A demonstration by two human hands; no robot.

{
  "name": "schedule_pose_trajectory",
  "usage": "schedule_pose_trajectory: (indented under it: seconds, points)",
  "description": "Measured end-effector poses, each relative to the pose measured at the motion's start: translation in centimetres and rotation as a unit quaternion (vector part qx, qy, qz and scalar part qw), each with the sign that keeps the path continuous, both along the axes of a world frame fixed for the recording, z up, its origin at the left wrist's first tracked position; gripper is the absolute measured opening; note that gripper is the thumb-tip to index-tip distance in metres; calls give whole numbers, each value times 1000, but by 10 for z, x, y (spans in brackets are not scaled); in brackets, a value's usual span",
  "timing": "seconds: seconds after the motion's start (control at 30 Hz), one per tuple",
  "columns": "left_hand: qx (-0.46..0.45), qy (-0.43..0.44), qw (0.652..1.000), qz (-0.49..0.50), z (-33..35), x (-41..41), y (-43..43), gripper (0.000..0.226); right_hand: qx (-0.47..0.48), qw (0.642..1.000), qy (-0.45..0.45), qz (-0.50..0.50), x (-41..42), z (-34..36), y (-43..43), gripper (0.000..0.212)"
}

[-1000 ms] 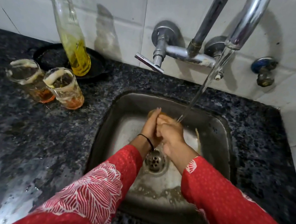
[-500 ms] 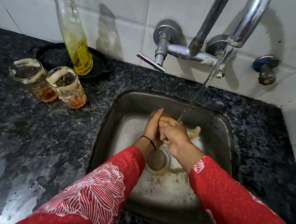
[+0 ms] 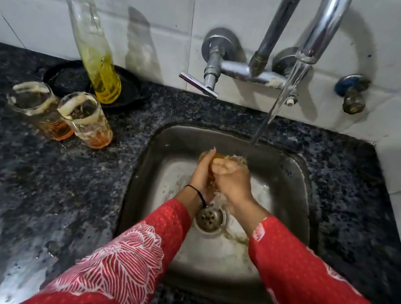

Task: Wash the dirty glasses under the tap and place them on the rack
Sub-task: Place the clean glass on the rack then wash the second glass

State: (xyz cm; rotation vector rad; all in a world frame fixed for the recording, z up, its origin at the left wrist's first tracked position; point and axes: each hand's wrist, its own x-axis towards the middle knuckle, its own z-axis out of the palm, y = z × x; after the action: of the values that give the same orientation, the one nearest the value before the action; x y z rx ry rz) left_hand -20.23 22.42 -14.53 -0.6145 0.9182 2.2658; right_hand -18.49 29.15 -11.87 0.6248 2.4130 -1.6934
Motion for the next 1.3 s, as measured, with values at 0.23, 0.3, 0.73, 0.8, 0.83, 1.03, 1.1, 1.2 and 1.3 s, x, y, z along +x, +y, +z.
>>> schedule_pose_trajectory:
  seconds: [0.23, 0.3, 0.73, 0.8, 0.83, 1.03, 1.1, 1.2, 1.3]
  points:
    - [-109, -61, 988, -89, 3, -15, -4, 52, 208, 939, 153, 228, 22, -7, 14, 20]
    - [-106, -76, 985, -110, 6, -13, -6, 59, 362, 830, 195, 377, 24, -7, 34, 23]
    - [-73, -70, 994, -48, 7, -6, -14, 62, 247, 936, 109, 225, 29, 9, 5, 28]
    - [-54, -91, 993, -56, 9, -1, -17, 71, 403, 839, 84, 357, 39, 10, 12, 24]
    - [-44, -96, 993, -54, 7, 1, -18, 72, 434, 814, 84, 376, 43, 14, 15, 25]
    - [-26, -69, 997, -30, 10, 11, -23, 63, 313, 874, 244, 279, 54, 17, 32, 31]
    - [-39, -46, 998, -5, 16, 11, -18, 58, 205, 931, 242, 183, 56, 15, 36, 25]
    - [-83, -14, 992, 90, 27, 9, -10, 44, -17, 979, 202, -34, 58, 15, 28, 19]
    - [-218, 100, 964, 115, 47, -3, -3, 4, -356, 896, 93, -250, 54, 16, 21, 20]
